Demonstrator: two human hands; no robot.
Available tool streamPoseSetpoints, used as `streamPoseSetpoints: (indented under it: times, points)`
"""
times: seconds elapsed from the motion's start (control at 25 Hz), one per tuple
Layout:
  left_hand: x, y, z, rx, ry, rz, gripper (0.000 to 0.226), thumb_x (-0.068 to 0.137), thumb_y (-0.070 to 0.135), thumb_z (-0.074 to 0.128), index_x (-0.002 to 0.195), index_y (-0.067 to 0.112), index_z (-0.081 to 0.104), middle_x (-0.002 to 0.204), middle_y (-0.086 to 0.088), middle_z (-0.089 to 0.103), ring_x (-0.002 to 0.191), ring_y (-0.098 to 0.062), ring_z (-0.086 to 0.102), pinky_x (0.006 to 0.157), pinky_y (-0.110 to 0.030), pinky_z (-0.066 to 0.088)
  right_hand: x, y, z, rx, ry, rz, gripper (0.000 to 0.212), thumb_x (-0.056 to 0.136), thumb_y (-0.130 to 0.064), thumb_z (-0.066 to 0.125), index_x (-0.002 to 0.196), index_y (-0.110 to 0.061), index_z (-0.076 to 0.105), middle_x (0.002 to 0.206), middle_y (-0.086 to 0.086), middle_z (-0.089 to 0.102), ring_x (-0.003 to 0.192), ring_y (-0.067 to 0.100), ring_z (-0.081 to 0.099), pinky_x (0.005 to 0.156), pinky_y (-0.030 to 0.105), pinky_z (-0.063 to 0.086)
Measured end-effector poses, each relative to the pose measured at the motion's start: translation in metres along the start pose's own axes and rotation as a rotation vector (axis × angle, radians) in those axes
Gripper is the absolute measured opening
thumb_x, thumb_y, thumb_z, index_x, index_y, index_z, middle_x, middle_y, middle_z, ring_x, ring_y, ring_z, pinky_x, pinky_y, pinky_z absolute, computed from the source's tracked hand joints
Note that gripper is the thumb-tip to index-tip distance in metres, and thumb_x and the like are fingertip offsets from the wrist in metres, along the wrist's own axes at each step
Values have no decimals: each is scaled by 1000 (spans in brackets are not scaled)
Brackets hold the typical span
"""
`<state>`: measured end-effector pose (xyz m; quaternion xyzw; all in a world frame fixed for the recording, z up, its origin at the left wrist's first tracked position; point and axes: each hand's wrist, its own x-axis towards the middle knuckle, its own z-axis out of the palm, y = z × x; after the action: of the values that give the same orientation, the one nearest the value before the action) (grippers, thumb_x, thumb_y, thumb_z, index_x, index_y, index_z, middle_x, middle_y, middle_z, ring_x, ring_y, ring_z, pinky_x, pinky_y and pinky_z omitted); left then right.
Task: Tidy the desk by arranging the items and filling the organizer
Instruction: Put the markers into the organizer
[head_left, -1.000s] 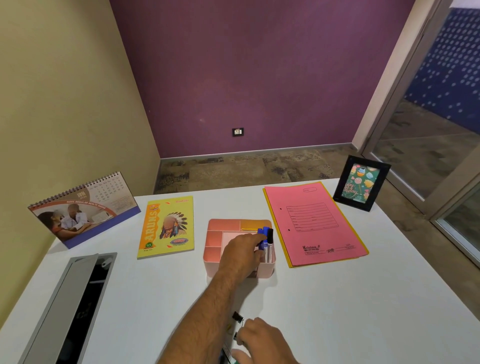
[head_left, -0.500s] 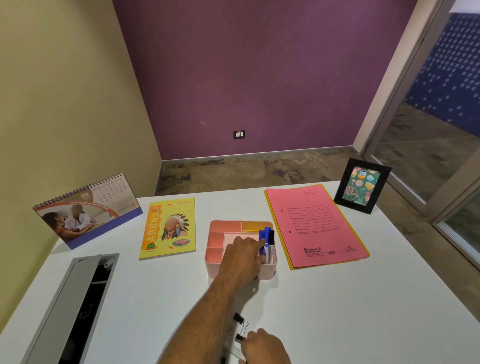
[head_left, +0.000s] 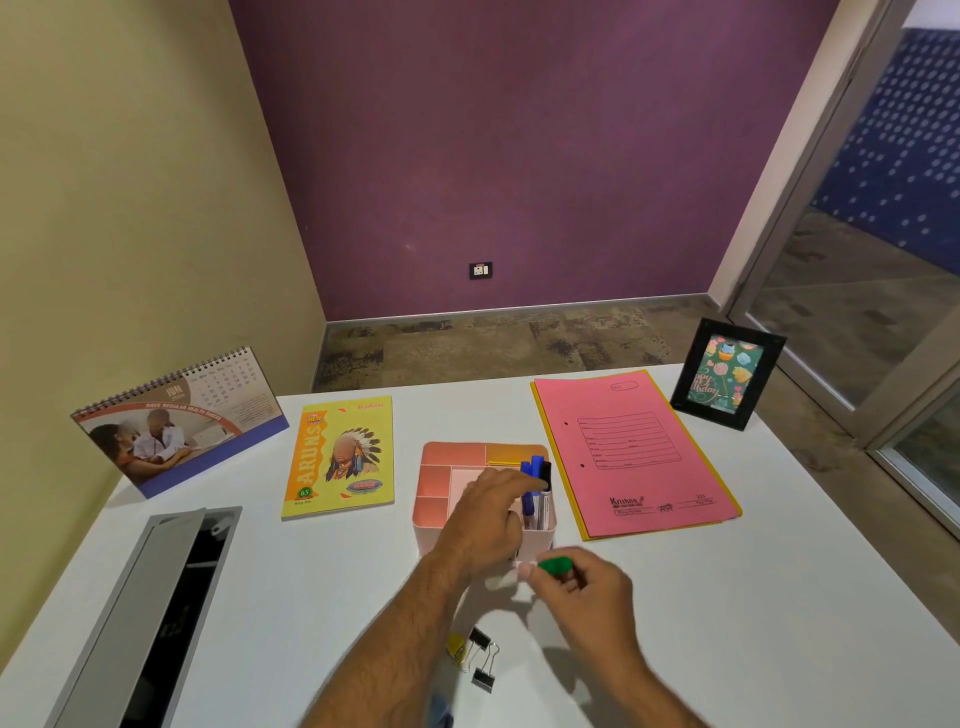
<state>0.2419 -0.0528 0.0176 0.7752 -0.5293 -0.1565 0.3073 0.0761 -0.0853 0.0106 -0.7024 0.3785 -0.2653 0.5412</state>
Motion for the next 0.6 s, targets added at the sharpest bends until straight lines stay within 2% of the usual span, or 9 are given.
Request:
streamPoseSetpoints:
  times: [0.12,0.2,0.28,0.4,0.48,0.56,0.6]
  points:
    - [1,11,-6,-222,48,19,58,72,-14,47,115,17,69,108,1,68,91,-10,60,78,-14,46,23,-8,-12,-34,97,-123,34,63,-48,85,64,-18,69,55,2,61,50,5,46,48,21,42]
    - [1,11,-10,-307,50,22,58,68,-14,50,114,16,70,102,2,71,85,-10,63,72,-14,49,31,-11,-19,-15,138,-140,51,58,-61,81,64,-12,67,55,8,57,50,6,42,48,21,40]
    - [-2,10,-12,-297,-4,85,54,70,-2,55,117,21,69,103,4,71,87,-10,64,75,-20,54,39,-15,-23,3,165,-137,53,59,-57,84,63,-8,64,52,7,52,50,6,38,48,21,37]
    - [-6,12,-9,-260,-21,171,50,75,19,64,123,31,65,101,5,73,83,-8,66,77,-24,56,47,-19,-22,37,168,-102,33,62,-34,87,60,-12,63,48,-6,51,48,5,40,47,17,38]
    - [-5,17,-5,-246,28,188,47,75,29,64,122,28,66,98,2,74,77,-8,66,75,-29,57,51,-19,-19,52,158,-96,26,65,-24,89,62,-13,65,51,2,57,49,6,45,48,19,42]
    - [-3,19,-3,-219,56,194,45,77,31,61,121,24,67,98,1,74,77,-8,66,75,-31,58,54,-16,-16,44,163,-83,24,66,-24,89,65,-13,68,58,11,61,52,8,48,51,23,44]
    - [-3,19,-4,-200,61,201,42,78,30,61,119,22,67,98,1,74,78,-8,65,76,-32,58,55,-15,-16,48,158,-81,24,65,-28,88,67,-14,68,58,10,60,52,8,48,51,23,44]
